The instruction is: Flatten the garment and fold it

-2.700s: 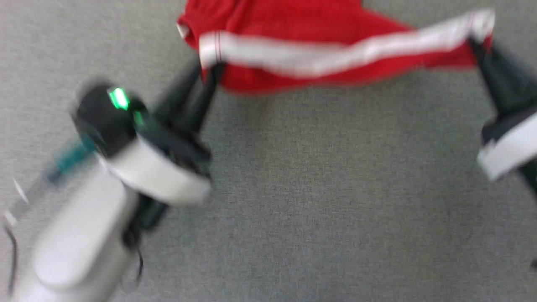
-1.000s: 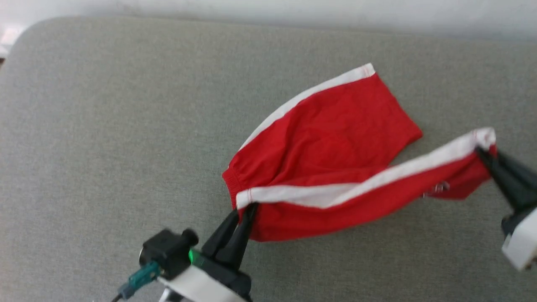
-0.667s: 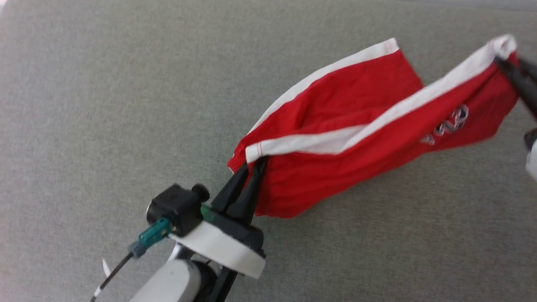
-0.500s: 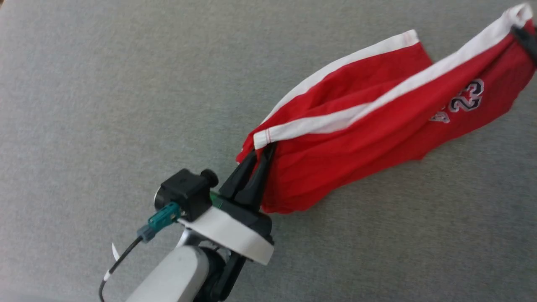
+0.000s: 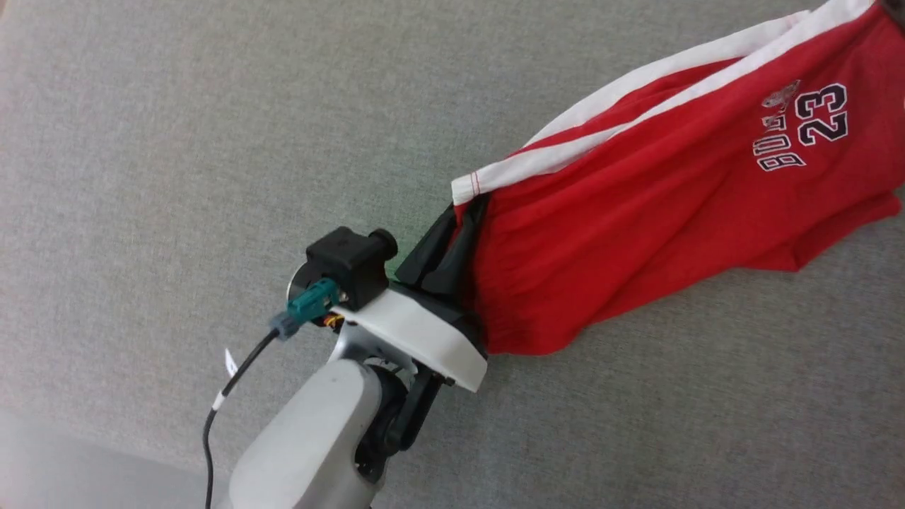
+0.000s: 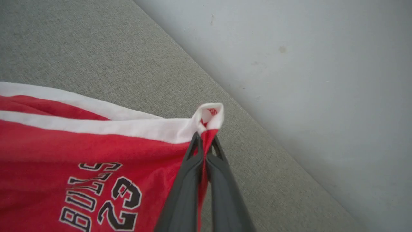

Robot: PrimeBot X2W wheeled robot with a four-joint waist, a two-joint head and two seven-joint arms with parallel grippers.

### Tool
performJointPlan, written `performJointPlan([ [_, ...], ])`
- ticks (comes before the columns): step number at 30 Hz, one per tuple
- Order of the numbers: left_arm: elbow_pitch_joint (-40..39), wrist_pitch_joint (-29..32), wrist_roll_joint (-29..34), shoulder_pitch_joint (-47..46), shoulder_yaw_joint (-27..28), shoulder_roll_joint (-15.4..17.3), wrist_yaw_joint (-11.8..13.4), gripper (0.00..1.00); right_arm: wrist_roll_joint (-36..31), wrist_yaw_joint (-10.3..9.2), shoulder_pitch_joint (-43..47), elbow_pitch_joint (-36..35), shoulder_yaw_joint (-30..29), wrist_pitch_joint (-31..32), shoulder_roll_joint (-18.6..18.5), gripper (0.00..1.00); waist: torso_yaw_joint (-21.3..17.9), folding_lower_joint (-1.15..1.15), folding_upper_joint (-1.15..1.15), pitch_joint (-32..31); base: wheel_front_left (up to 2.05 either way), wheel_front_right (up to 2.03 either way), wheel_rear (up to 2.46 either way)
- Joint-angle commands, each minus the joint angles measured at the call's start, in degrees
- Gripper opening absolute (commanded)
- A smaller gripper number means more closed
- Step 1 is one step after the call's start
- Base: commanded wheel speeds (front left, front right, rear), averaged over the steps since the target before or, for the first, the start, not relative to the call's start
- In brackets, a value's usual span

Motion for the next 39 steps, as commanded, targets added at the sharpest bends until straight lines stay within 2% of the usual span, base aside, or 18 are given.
performJointPlan([
  [1,0.88,0.11,-0.44,-1.32,0.06,-0.6,0.12,0.0,0.51,-0.06,-0.98,1.12,0.86,-0.46,0.24,0.0,1.38,-0.01,0.0,1.73,0.0,0.0,0.0],
  [8,4.29,1.31,-1.53,-2.73,0.23,-2.36,1.22,0.0,1.57,-0.06,-1.66,5.56,3.36,-2.85,0.6,0.02,2.35,-0.01,0.0,2.8,0.0,0.0,0.0],
  [10,5.22,2.19,-1.85,-2.89,0.1,-2.6,1.59,0.23,1.91,-0.06,-1.67,6.57,3.82,-3.42,0.69,0.07,2.45,-0.01,0.0,2.87,0.0,0.0,0.0],
  [13,6.18,3.19,-2.48,-3.06,-0.11,-2.98,1.78,0.48,2.48,-0.06,-1.57,7.94,4.49,-3.9,0.73,0.33,2.51,-0.01,0.0,2.82,0.0,0.0,0.0],
  [14,6.36,3.3,-2.55,-3.18,-0.2,-3.06,1.75,1.0,2.63,-0.06,-1.55,8.42,4.62,-3.99,0.74,0.47,2.51,-0.01,0.0,2.78,0.0,0.0,0.0],
  [15,6.45,3.14,-2.73,-3.24,-0.06,-3.25,1.84,1.0,2.75,-0.06,-1.52,8.86,4.79,-4.11,0.75,0.9,2.48,-0.01,0.0,2.69,0.0,0.0,0.0],
  [16,6.57,3.03,-2.85,-3.32,0.03,-3.38,1.93,1.0,2.85,-0.06,-1.52,9.24,4.97,-4.25,0.78,1.0,2.42,-0.01,0.0,2.57,0.0,0.0,0.0],
  [25,6.33,0.84,-3.25,-3.04,1.58,-3.0,2.58,1.0,4.3,-0.06,-0.36,11.76,3.54,-7.57,1.84,1.0,0.94,-0.01,0.0,-1.52,0.0,0.0,0.0],
  [30,4.11,-0.89,-2.57,-0.58,3.2,-0.96,4.42,1.0,4.8,-0.06,2.99,10.89,0.35,-11.91,2.84,1.0,-0.17,-0.01,0.0,-6.43,0.0,0.0,0.0],
  [34,1.07,-2.61,-1.05,3.13,4.53,1.43,7.13,1.0,2.94,-0.06,8.89,8.19,-6.15,-17.07,5.25,1.0,-1.07,-0.01,0.0,-10.65,0.0,0.0,0.0],
  [39,-3.03,-3.64,0.64,10.02,5.3,4.18,11.1,1.0,-2.0,-0.06,21.73,0.04,-18.14,-21.23,12.25,1.0,-2.17,-0.01,0.0,-14.83,0.0,0.0,0.0],
])
